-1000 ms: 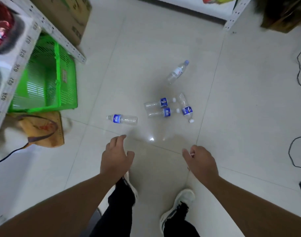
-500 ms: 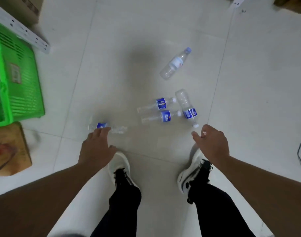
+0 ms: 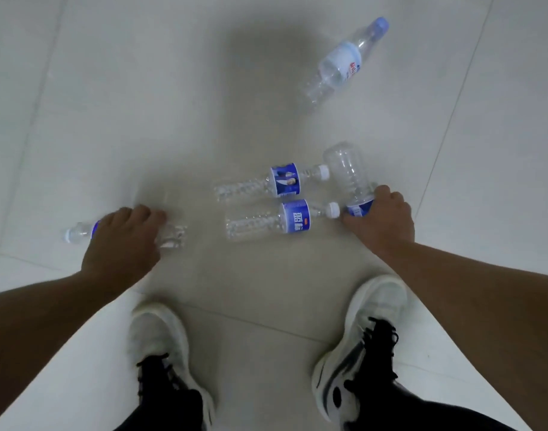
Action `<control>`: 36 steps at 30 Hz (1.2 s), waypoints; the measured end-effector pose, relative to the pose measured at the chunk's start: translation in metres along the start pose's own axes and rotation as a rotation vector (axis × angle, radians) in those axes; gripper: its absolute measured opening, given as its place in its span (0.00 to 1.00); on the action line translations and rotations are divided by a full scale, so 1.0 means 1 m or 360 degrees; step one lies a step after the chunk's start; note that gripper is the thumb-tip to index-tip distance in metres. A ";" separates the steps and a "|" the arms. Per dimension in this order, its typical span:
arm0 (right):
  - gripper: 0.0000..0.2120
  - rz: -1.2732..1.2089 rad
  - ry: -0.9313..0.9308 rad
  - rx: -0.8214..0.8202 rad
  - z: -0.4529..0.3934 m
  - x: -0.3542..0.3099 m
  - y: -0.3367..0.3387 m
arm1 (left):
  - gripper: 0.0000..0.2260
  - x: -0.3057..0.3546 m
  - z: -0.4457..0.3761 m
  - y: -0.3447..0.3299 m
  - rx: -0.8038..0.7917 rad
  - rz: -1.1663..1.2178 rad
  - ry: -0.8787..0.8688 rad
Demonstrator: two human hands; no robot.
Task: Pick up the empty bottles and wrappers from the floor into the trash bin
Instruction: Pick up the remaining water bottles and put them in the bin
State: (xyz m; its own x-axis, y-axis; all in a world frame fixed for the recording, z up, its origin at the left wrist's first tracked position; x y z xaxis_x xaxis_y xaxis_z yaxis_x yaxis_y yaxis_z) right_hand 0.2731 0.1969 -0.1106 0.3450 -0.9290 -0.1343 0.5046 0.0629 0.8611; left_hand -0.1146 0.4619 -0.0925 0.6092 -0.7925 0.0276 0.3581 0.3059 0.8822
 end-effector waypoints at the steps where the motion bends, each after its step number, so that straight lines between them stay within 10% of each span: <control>1: 0.34 -0.0030 -0.0030 0.0018 0.003 0.002 0.007 | 0.26 0.004 -0.001 0.008 -0.0021 0.0000 0.0002; 20: 0.33 -0.0308 -0.0069 -0.0167 0.182 -0.101 0.322 | 0.30 0.092 0.104 0.365 0.0118 0.0665 0.0583; 36: 0.37 -0.0122 0.0524 -0.0767 0.344 -0.155 0.365 | 0.47 0.114 0.337 0.341 0.0296 0.1756 0.1810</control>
State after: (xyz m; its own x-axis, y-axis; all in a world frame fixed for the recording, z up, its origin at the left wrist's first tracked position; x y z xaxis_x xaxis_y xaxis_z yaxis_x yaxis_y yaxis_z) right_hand 0.1318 0.2381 0.3932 0.4819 -0.7802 -0.3987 0.8140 0.2302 0.5333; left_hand -0.1611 0.2979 0.3695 0.7173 0.5785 0.3883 -0.6314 0.3042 0.7133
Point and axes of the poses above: each hand's wrist, its own z-axis away from the middle knuckle, its own y-axis out of the back of the hand, x = y × z, the point moved 5 cm from there along -z, towards the middle knuckle, and after that the axes turned 4 degrees about x, right-handed, at the moved point
